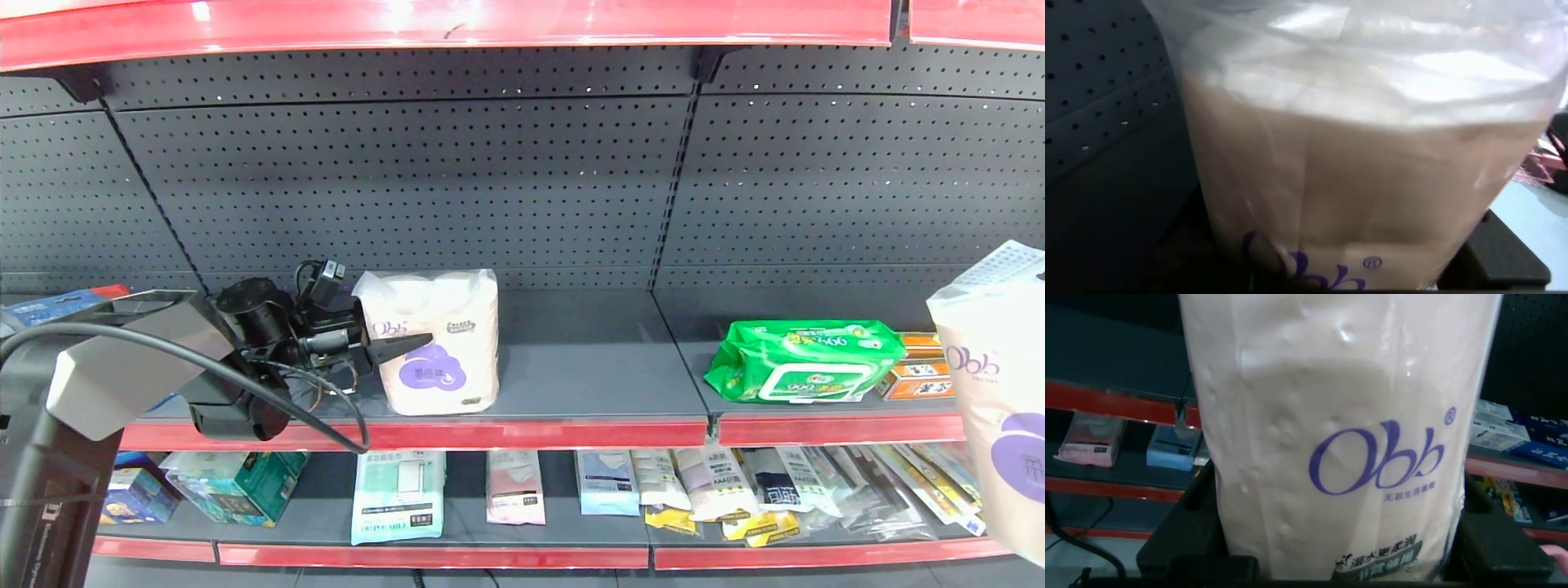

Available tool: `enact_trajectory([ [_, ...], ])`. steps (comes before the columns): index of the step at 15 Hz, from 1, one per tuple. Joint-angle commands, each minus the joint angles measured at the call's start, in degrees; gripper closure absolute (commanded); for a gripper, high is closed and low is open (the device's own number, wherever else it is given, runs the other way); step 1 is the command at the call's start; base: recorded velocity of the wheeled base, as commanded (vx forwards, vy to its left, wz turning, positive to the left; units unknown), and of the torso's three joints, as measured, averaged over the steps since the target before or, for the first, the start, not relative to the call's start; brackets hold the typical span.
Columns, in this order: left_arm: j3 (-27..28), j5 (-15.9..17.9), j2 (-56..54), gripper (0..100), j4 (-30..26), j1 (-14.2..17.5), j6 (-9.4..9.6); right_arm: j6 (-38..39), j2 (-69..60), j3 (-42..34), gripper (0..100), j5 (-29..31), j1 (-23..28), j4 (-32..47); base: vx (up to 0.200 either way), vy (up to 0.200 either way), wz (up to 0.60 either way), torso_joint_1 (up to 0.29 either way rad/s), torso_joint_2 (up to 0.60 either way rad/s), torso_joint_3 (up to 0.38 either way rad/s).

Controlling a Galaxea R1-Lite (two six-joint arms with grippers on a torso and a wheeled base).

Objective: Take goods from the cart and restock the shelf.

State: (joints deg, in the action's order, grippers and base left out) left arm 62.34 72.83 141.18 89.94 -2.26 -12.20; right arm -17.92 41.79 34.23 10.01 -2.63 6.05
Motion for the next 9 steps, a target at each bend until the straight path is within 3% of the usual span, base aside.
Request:
enact_trajectory([
  [1, -1.17, 1.53, -0.64, 100, 0.06, -0.03, 0.07, -0.01, 0.05, 0.13, 100, 0.01, 0.00, 0.02, 0.000, 0.000, 0.00, 0.000, 0.00, 0.000],
  [3, -1.52, 2.23, -0.55, 100, 0.06, 0.06, 0.86, -0.01, 0.05, 0.13, 100, 0.01, 0.00, 0.02, 0.000, 0.000, 0.00, 0.000, 0.00, 0.000],
  [9, -1.96, 2.50, -0.38, 100, 0.06, -0.12, 0.25, -0.01, 0.05, 0.13, 100, 0.01, 0.00, 0.11, 0.000, 0.000, 0.00, 0.000, 0.00, 0.000],
])
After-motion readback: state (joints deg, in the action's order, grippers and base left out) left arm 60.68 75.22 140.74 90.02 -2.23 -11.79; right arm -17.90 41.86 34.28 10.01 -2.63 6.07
